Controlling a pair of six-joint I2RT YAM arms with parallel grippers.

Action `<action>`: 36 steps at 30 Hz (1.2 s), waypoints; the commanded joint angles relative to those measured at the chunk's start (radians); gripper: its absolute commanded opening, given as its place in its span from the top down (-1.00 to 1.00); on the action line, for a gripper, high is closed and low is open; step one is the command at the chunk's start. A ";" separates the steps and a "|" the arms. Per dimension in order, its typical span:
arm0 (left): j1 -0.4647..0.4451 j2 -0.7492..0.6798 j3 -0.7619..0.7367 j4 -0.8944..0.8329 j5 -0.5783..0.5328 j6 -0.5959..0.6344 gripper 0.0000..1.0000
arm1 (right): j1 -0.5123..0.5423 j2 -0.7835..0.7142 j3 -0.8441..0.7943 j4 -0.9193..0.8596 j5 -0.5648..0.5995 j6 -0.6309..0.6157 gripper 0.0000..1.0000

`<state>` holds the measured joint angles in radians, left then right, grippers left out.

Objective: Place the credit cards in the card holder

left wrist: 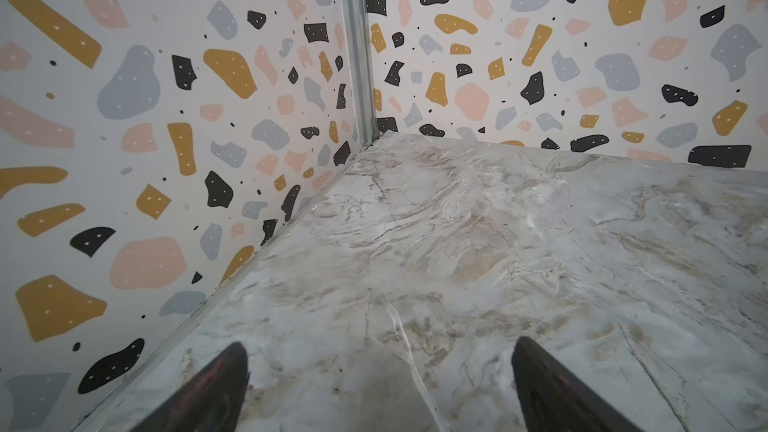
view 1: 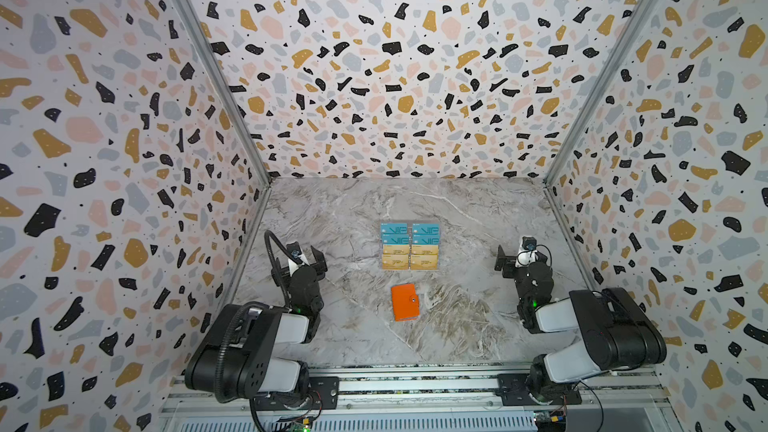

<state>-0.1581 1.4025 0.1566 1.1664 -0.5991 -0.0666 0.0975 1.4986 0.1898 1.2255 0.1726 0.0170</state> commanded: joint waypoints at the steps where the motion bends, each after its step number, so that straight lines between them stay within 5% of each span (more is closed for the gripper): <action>1: 0.002 -0.011 -0.009 0.058 0.001 -0.001 -1.00 | 0.004 -0.015 0.014 0.016 0.007 0.000 -0.98; 36: 0.003 -0.010 -0.008 0.056 0.001 -0.001 -1.00 | -0.005 -0.015 0.016 0.010 -0.010 0.003 -0.98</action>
<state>-0.1581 1.4025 0.1566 1.1664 -0.5991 -0.0666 0.0956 1.4986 0.1898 1.2255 0.1688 0.0174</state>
